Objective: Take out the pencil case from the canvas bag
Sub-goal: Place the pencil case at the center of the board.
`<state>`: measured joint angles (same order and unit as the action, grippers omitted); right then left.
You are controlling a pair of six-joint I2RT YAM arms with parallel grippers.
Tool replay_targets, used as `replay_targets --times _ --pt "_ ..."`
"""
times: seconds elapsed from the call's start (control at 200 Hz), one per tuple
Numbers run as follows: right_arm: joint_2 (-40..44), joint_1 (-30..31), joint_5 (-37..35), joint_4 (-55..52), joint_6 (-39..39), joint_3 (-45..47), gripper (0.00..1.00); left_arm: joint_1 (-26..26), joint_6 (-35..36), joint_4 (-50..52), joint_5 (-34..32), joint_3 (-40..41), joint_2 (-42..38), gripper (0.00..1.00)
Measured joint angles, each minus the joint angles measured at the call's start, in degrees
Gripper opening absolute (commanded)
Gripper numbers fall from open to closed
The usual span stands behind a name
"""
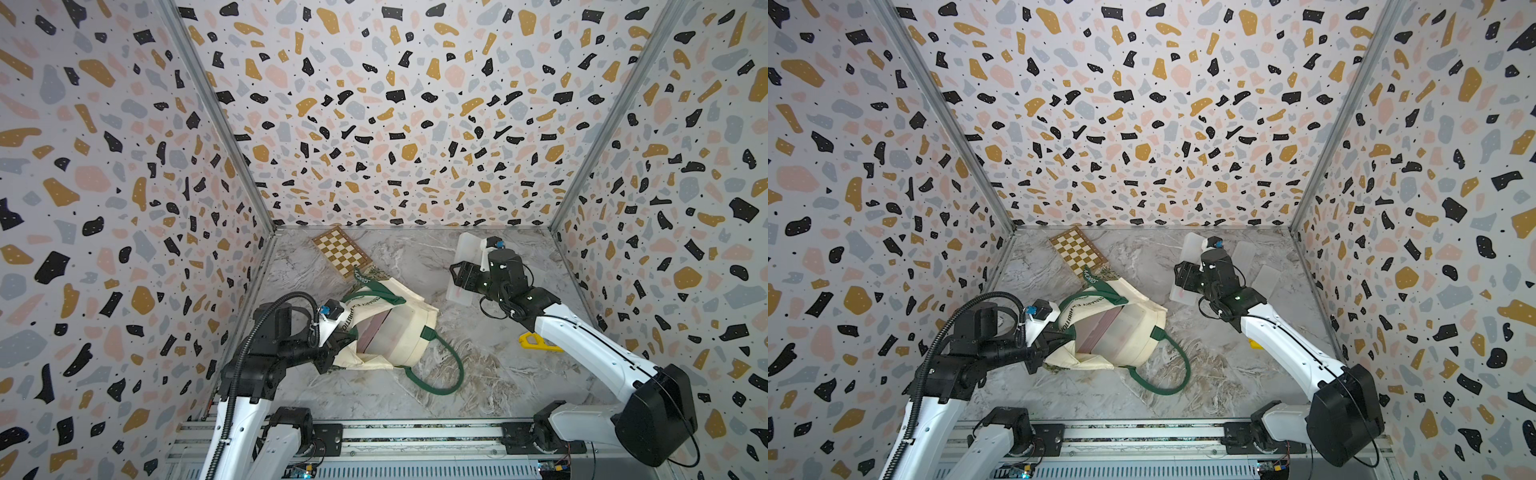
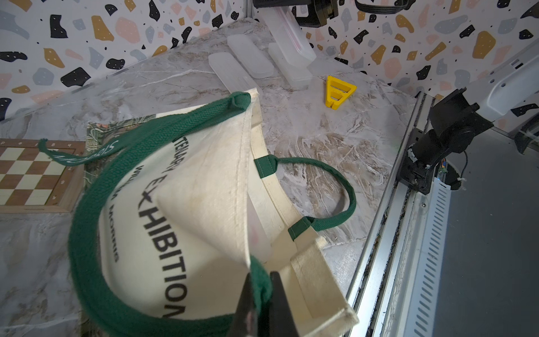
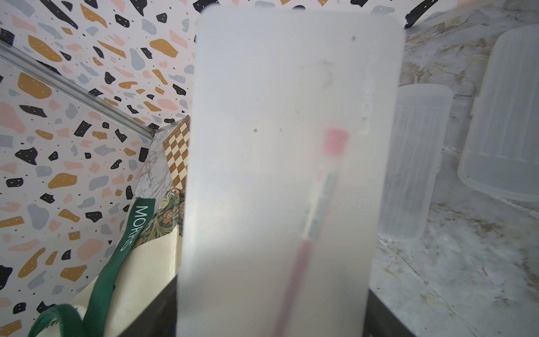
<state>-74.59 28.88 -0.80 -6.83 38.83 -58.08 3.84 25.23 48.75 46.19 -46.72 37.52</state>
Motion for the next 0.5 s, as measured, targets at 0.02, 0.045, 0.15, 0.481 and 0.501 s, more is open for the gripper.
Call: replay_targets --times 0.02,0.045,0.15,0.481,0.501 --pt "-0.31 -0.26 0.02 -0.02 -0.2 -0.2 0.66 0.0 0.0 0.0 0.02 0.0 0.0 0.0" --pt "-0.61 -0.59 0.0 0.0 -0.39 -0.42 0.66 0.0 -0.02 -0.02 0.02 0.0 0.0 0.0" --pt "-1.79 -1.97 0.02 -0.02 -1.07 -1.53 0.66 -0.02 -0.02 -0.02 0.13 0.0 0.02 0.0" --pt "-5.62 -6.95 -0.04 0.92 -3.15 -4.39 0.66 -0.02 -0.33 0.0 0.24 0.0 0.11 0.0" --pt "-5.99 -7.17 -0.07 1.03 -3.21 -4.46 0.66 -0.02 -0.33 0.0 0.26 0.0 0.11 0.0"
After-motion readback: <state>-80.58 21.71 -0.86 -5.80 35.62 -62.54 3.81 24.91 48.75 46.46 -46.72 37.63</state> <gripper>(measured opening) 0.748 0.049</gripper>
